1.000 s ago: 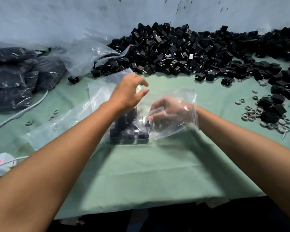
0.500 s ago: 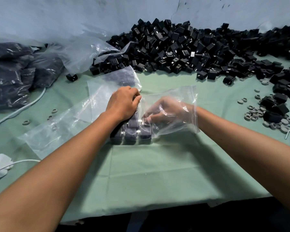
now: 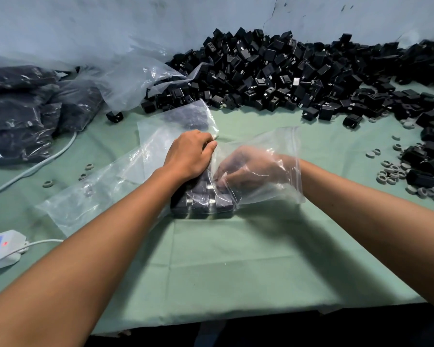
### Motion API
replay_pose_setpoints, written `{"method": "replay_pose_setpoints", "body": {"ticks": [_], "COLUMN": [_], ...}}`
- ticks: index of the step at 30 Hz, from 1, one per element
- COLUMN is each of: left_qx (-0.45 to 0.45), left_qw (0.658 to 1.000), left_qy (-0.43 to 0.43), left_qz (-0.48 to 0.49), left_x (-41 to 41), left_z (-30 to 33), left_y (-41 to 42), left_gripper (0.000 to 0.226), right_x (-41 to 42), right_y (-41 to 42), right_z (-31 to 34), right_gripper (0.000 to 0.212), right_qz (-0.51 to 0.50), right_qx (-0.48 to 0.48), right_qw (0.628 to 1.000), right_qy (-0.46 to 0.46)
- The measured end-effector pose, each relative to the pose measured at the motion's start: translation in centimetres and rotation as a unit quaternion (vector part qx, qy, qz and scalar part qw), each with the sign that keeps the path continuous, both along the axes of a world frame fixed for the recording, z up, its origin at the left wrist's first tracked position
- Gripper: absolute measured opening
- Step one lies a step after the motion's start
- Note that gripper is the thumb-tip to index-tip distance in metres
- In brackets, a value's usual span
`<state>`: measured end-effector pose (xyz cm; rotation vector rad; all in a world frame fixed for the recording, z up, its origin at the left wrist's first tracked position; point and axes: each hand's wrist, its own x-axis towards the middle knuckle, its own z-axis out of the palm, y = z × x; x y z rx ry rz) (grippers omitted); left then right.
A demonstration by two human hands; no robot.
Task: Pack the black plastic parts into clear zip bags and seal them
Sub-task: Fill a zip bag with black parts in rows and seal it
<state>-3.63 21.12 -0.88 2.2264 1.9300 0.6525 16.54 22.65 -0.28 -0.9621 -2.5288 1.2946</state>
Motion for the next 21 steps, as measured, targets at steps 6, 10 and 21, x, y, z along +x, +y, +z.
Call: {"method": "replay_pose_setpoints", "body": {"ticks": [6,10,21], "left_qx": [-0.017,-0.027,-0.001], "left_qw": [0.996,0.994,0.998], "left_qy": [-0.088,-0.103,-0.067], "left_qz": [0.021,0.022,0.005], "left_x": [-2.3,-2.7,-3.0], "left_z": [0.7,0.7,0.6], "left_y": [0.8,1.0,0.5], "left_gripper": [0.031,0.029,0.029], "right_x": [1.5,1.0,1.3], "right_y": [0.7,0.7,0.8], "right_z": [-0.8,-1.1,-0.2], "right_gripper": [0.019,0.029,0.042], "right_qz": [-0.017,-0.02,0.06], "right_qx": [-0.11,-0.145,-0.052], "right_qw": [0.99,0.986,0.997], "right_qy": [0.085,0.076,-0.01]}}
